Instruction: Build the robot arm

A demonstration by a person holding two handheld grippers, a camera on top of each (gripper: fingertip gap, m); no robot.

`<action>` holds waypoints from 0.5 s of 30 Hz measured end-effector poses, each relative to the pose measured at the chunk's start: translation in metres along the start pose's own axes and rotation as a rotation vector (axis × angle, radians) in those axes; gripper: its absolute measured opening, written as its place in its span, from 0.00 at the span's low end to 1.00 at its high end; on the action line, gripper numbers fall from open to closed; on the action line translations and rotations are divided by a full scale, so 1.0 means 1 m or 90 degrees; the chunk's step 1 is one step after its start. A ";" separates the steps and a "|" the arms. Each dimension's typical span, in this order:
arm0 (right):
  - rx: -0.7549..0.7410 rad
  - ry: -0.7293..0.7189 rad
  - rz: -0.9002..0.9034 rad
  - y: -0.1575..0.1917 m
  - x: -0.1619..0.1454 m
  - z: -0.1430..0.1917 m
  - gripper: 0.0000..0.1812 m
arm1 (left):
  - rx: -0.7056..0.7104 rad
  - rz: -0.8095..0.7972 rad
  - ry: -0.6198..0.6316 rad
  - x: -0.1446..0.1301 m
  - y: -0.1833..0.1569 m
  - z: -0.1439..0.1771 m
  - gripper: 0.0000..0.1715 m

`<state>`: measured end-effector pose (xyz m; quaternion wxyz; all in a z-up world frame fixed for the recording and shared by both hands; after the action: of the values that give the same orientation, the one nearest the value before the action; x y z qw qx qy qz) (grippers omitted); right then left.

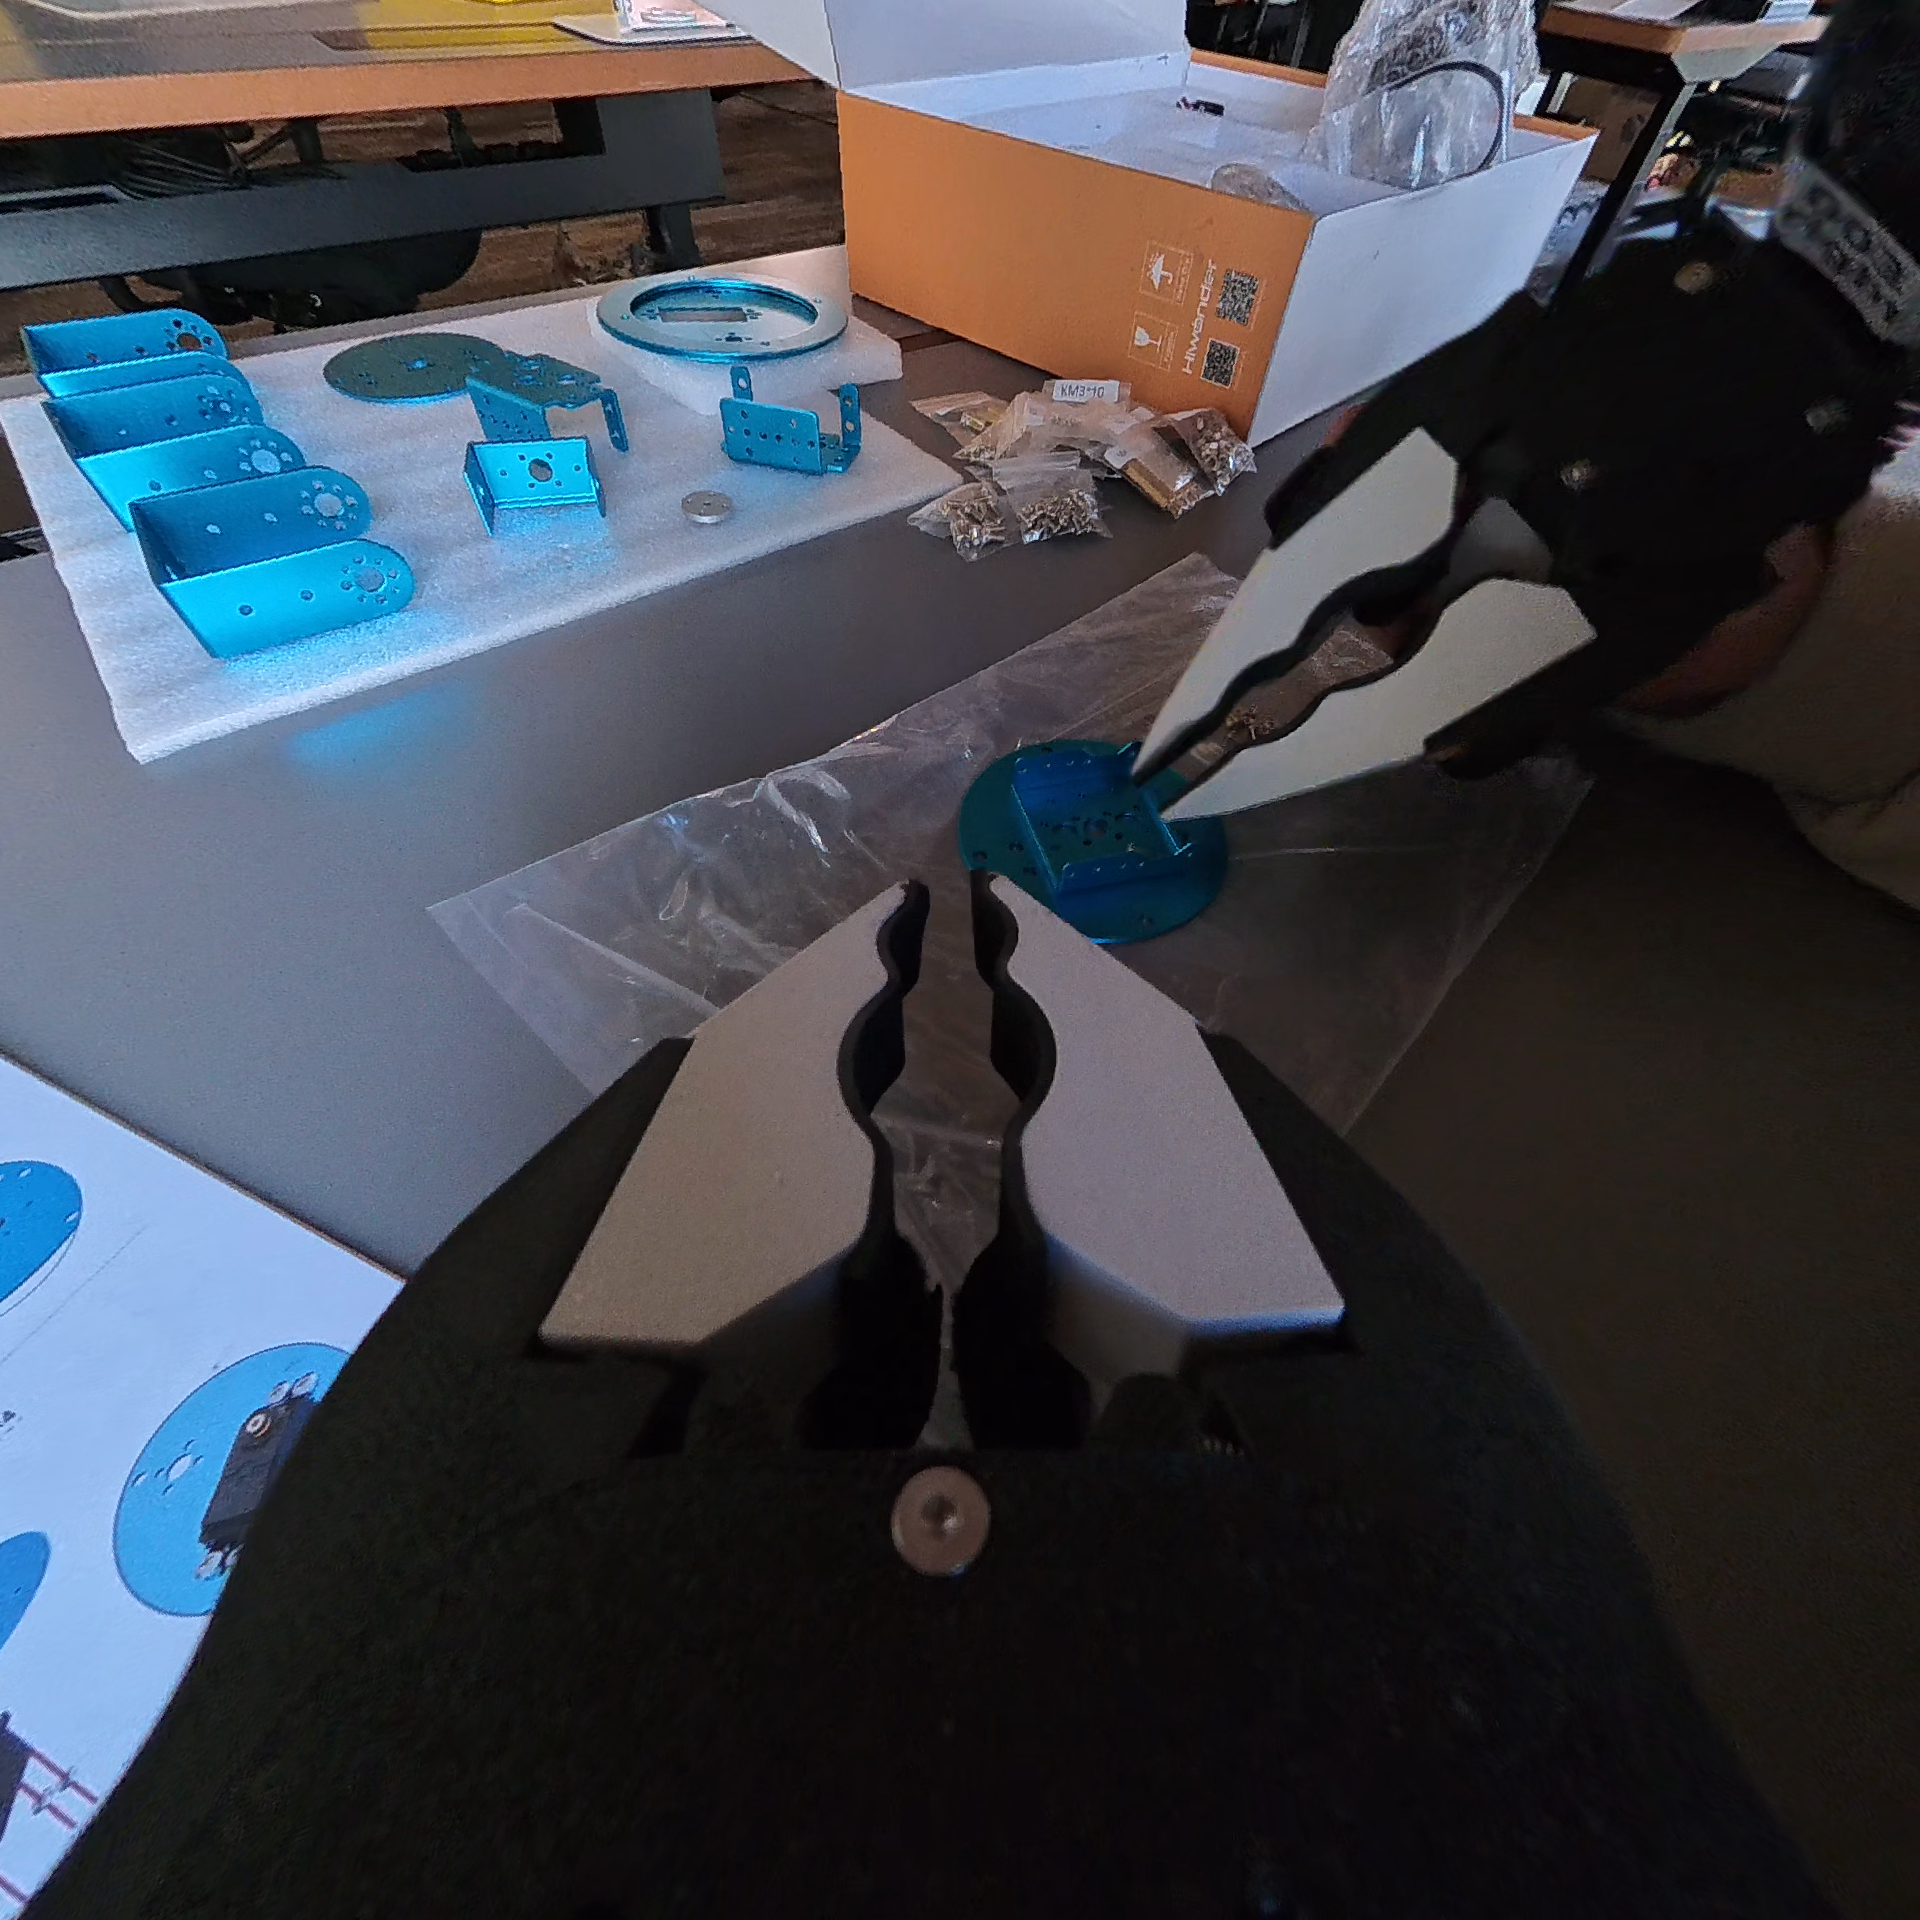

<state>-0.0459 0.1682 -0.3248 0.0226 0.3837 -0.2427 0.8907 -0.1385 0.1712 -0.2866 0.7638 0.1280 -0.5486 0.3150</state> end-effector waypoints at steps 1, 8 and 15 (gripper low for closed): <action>0.027 -0.004 -0.032 0.000 -0.001 0.002 0.06 | -0.003 0.000 0.000 0.000 -0.001 0.000 0.04; 0.189 0.004 -0.034 0.014 0.006 0.004 0.14 | -0.051 -0.004 0.062 -0.005 -0.021 -0.019 0.11; 0.161 -0.025 -0.012 0.012 0.004 -0.003 0.14 | -0.069 -0.083 0.166 -0.019 -0.030 -0.049 0.13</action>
<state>-0.0535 0.1580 -0.3285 -0.0221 0.4032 -0.1253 0.9062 -0.0865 0.1687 -0.3177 0.8532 0.0801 -0.4516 0.2482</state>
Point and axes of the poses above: each gripper's, where its closed fingertips meet, z back along the fingers, x out of its top, y = z × x across the jaws, the point moved 1 cm from there along z, back along the fingers, and after that the axes turned 6 degrees about z, right-handed, at the moved point
